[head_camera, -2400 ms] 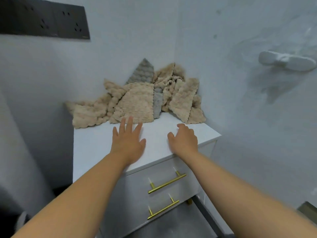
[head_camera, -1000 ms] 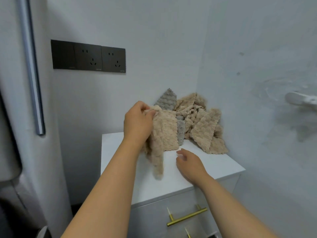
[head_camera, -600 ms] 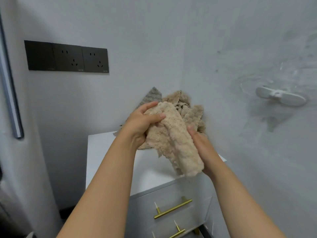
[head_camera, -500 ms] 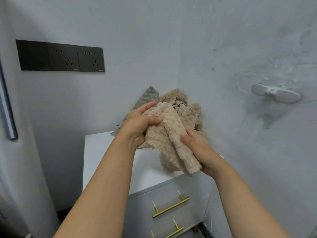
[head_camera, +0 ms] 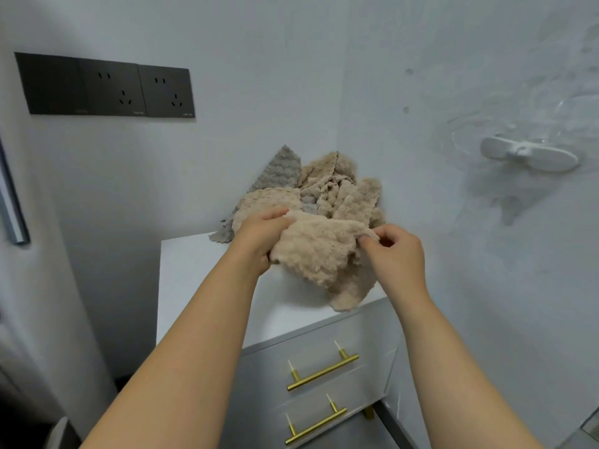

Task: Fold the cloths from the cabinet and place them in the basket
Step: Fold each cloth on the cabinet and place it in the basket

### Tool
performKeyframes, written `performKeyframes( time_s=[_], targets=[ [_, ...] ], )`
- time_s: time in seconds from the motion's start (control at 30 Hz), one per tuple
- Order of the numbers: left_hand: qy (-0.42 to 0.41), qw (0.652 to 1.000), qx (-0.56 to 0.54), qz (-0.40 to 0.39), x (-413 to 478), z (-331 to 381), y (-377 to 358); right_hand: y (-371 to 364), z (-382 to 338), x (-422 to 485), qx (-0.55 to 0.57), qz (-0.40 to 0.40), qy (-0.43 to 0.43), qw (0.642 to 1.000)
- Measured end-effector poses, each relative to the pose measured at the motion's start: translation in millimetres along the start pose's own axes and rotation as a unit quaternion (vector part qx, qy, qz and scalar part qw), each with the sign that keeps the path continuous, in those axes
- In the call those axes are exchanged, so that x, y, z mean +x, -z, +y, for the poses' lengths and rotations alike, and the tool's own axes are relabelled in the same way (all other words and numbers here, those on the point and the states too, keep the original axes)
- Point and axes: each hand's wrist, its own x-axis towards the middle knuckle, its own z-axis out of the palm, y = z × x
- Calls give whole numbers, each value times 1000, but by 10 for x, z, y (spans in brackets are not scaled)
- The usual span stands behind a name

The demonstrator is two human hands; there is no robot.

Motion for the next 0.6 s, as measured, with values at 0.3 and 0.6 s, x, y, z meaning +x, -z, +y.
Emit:
performKeyframes(
  time_s=[0.3, 0.6],
  targets=[
    [-86, 979, -147, -116, -77, 157, -57, 148, -299, 31, 328, -85, -115, 934],
    [-165, 983, 78, -16, -55, 67, -54, 195, -174, 61, 125, 19, -77, 989]
  ],
)
